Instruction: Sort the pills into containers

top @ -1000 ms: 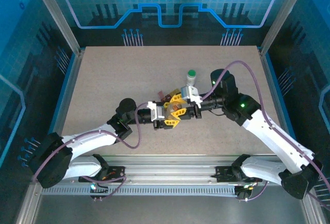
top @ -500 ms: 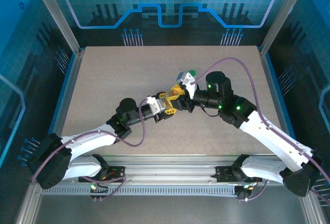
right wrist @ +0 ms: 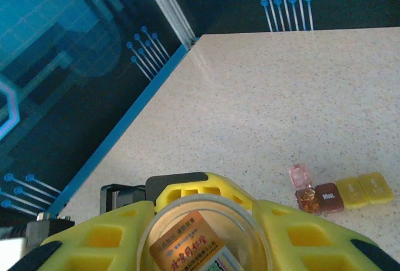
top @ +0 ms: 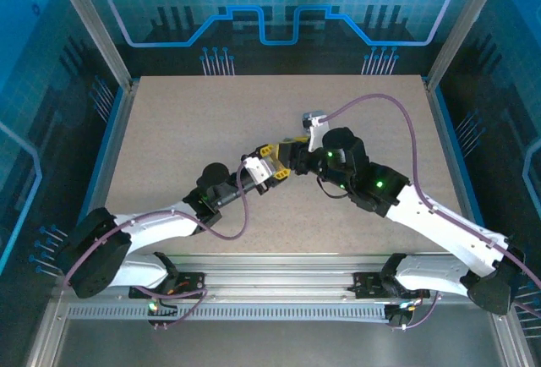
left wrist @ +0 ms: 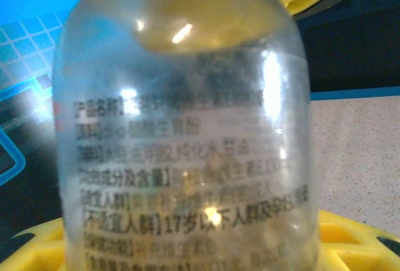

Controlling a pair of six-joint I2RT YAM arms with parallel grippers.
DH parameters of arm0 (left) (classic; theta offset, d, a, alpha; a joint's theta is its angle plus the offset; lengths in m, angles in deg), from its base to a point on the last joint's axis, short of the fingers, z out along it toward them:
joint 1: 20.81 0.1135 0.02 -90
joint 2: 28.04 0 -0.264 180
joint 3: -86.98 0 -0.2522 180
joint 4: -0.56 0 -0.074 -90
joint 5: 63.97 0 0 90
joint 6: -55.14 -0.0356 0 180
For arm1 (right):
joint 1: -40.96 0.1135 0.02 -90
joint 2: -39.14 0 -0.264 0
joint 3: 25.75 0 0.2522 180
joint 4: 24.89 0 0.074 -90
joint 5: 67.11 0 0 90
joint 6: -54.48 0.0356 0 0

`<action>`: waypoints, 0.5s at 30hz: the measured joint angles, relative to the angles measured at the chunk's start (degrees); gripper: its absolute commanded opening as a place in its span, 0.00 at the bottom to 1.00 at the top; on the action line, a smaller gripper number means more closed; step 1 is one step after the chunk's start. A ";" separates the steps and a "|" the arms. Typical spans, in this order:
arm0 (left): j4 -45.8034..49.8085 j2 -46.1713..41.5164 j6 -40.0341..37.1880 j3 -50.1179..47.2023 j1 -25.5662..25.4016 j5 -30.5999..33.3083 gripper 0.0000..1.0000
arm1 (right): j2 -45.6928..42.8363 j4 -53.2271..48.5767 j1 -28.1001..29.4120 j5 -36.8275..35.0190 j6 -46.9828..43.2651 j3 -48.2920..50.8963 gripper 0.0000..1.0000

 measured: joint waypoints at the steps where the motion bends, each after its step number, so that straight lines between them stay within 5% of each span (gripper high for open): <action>1: -0.50 0.15 -0.09 -0.13 -0.15 0.37 0.00 | -0.02 0.00 0.33 -1.05 0.81 0.02 0.38; 15: -7.32 1.73 -3.37 -2.23 -3.50 -2.21 0.00 | 0.04 -0.22 1.07 -7.52 5.60 -0.02 0.61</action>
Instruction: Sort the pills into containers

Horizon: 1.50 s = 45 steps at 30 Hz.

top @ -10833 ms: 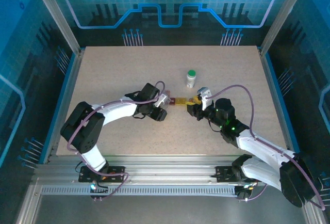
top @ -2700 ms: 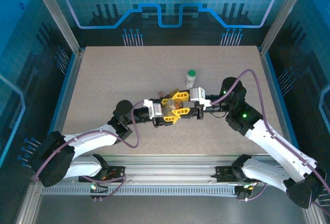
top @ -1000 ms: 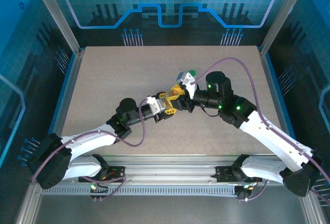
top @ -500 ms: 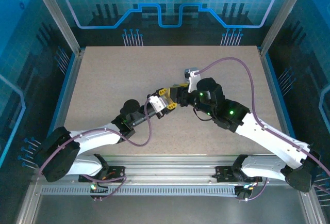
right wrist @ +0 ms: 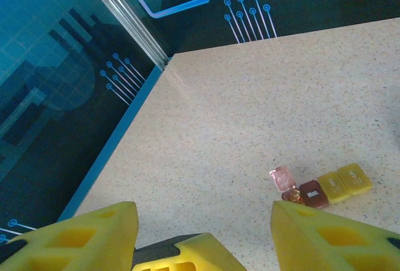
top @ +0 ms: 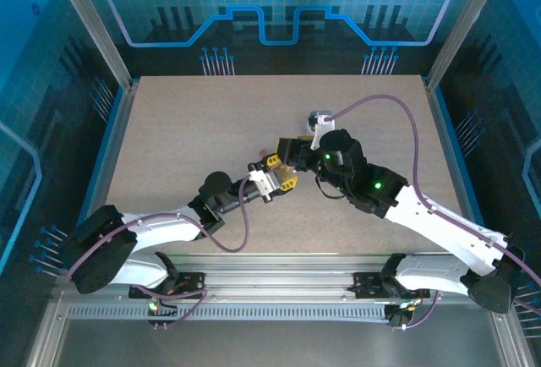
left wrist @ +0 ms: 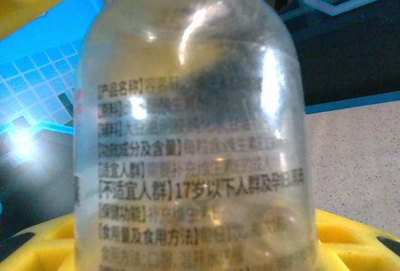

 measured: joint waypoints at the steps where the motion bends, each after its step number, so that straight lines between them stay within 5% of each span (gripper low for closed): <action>1: -0.26 0.17 0.00 -0.02 0.00 0.00 0.00 | 0.00 -0.11 0.00 -0.17 0.17 -0.04 0.61; 19: -6.78 2.54 0.50 -0.55 -0.07 -0.92 0.00 | -2.45 -3.98 0.00 -1.01 -2.23 -2.14 0.81; 25: -8.33 3.06 0.92 -0.55 -0.07 -1.20 0.00 | -4.09 -5.95 -0.13 0.13 -6.21 -3.91 0.77; 36: -8.35 1.09 8.90 -0.66 5.33 -15.87 0.00 | -13.25 -3.65 -9.40 34.32 -46.18 -1.70 0.62; 45: -5.64 -0.31 12.37 -0.85 5.84 -26.32 0.00 | -6.14 -5.99 -16.39 58.66 -62.31 -1.60 0.55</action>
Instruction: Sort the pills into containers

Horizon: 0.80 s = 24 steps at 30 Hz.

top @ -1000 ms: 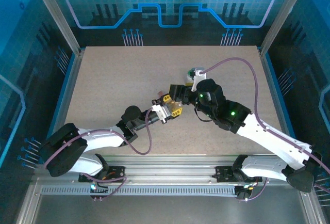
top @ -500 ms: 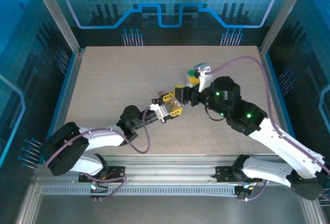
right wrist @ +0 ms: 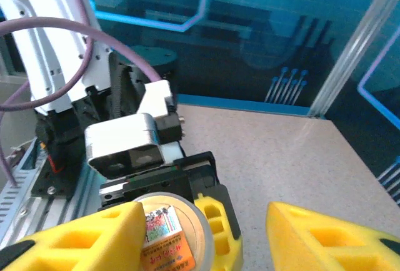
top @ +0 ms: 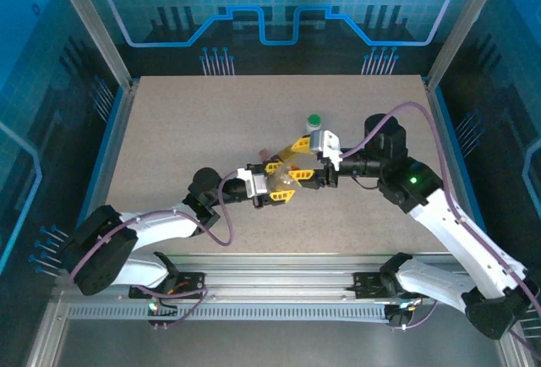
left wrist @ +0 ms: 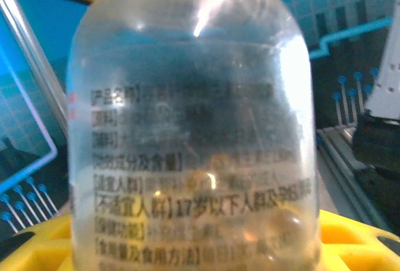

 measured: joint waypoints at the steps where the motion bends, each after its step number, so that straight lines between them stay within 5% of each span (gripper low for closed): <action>1: 0.50 -0.02 0.13 -0.07 0.13 -0.44 0.00 | 0.48 -0.66 -0.13 1.49 -1.33 -0.26 0.55; 10: 1.40 -0.13 0.52 -0.09 0.13 -2.40 0.00 | 3.56 -7.06 -0.20 10.75 -9.18 -2.40 0.52; 24: 1.77 -0.13 0.59 -0.09 0.17 -4.24 0.00 | 4.24 -9.99 -0.24 10.62 -11.80 -3.48 0.45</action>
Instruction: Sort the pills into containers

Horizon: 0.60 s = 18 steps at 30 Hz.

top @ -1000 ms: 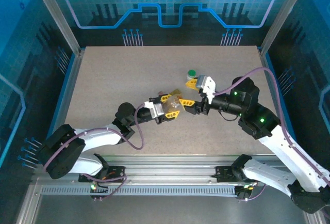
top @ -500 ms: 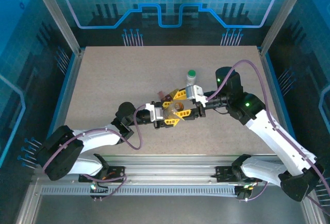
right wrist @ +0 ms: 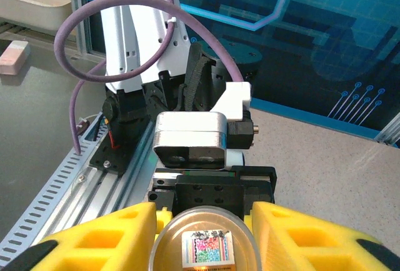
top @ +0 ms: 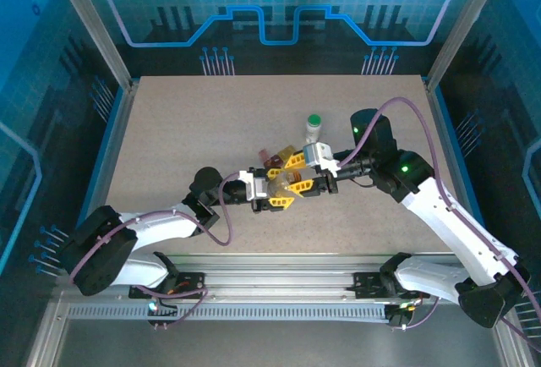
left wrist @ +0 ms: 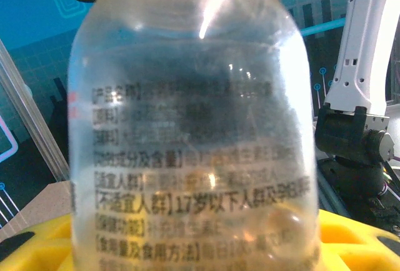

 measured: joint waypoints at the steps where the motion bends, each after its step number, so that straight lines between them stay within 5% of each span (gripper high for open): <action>1: 0.07 0.00 0.00 0.00 0.00 0.02 0.00 | -0.02 0.02 0.00 -0.44 0.15 0.00 0.46; 10: 2.54 0.00 -0.04 0.42 0.07 0.00 0.00 | -1.62 1.55 0.00 -3.74 3.39 1.95 0.38; 18: 3.87 0.00 -0.52 0.79 0.72 4.70 0.00 | -2.40 8.26 1.51 -13.25 19.26 4.09 0.38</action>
